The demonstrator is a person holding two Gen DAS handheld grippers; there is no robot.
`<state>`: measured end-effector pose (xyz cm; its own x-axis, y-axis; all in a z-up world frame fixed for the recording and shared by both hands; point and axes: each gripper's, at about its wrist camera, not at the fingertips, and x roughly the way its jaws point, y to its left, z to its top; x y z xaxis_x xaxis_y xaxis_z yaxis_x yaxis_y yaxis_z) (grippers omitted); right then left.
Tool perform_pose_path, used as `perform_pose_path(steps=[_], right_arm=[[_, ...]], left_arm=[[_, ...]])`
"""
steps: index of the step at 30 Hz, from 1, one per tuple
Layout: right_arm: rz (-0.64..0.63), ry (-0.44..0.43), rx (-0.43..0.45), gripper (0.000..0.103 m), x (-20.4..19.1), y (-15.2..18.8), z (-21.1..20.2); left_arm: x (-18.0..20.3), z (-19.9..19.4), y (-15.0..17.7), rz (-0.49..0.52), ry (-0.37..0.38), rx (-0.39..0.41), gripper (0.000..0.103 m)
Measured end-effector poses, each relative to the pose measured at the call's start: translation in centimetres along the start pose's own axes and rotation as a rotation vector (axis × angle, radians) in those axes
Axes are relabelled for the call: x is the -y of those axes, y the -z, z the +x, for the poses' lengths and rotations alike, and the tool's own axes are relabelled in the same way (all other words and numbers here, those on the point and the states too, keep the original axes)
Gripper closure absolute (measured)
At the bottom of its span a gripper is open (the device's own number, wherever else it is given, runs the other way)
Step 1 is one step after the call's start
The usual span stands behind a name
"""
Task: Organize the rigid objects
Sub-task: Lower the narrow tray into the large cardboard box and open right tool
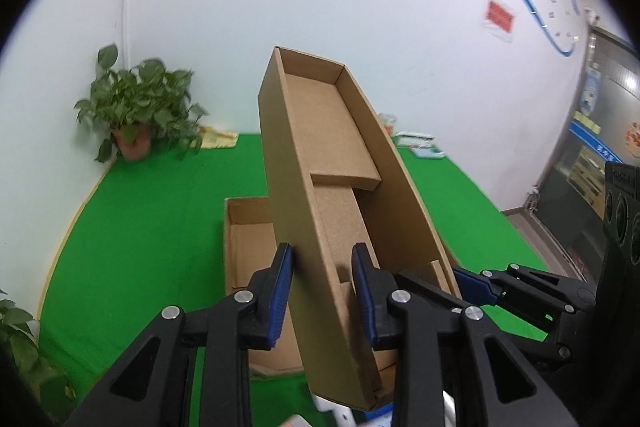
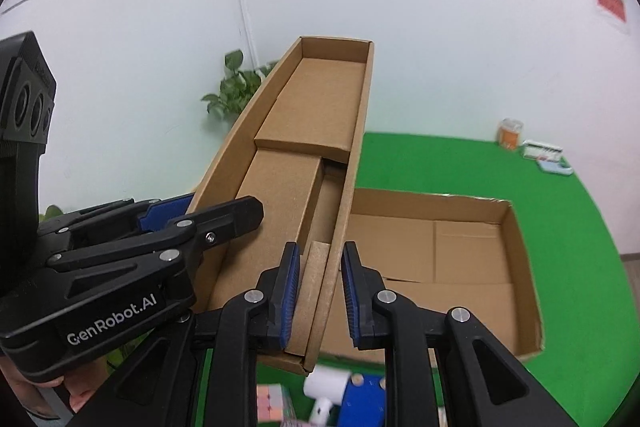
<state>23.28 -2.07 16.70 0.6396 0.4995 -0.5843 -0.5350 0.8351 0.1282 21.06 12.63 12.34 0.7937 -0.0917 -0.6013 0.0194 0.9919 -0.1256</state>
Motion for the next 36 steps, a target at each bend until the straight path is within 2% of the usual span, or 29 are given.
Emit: perform_pose_path(steps=[4,13,19,28,32,36], right_arm=[[0.027,-0.026,-0.084,0.084,0.6,-0.8,5.1],[0.057,-0.063,-0.235,0.084,0.8,1.1,15.2],[0.075,-0.069,-0.316,0.084,1.5,4.9,21.4],[0.126,-0.089,-0.429,0.084,2.2,8.9,27.8],[0.137,-0.089,-0.470,0.084,2.2,9.6,29.8],[0.138,-0.098,-0.502,0.082,2.4,10.8,30.2]], left_arm=[[-2.5,3.5,0.1,-0.039,-0.008,-0.063,0.075],[-6.5,10.6,2.0,-0.096,-0.041,-0.198,0.076],[-7.8,14.6,3.8,-0.103,-0.069,-0.280,0.077],[-8.9,18.5,6.7,-0.090,-0.122,-0.394,0.078],[-9.3,18.7,7.2,-0.092,-0.138,-0.400,0.079],[-9.3,17.1,7.0,-0.109,-0.141,-0.354,0.079]])
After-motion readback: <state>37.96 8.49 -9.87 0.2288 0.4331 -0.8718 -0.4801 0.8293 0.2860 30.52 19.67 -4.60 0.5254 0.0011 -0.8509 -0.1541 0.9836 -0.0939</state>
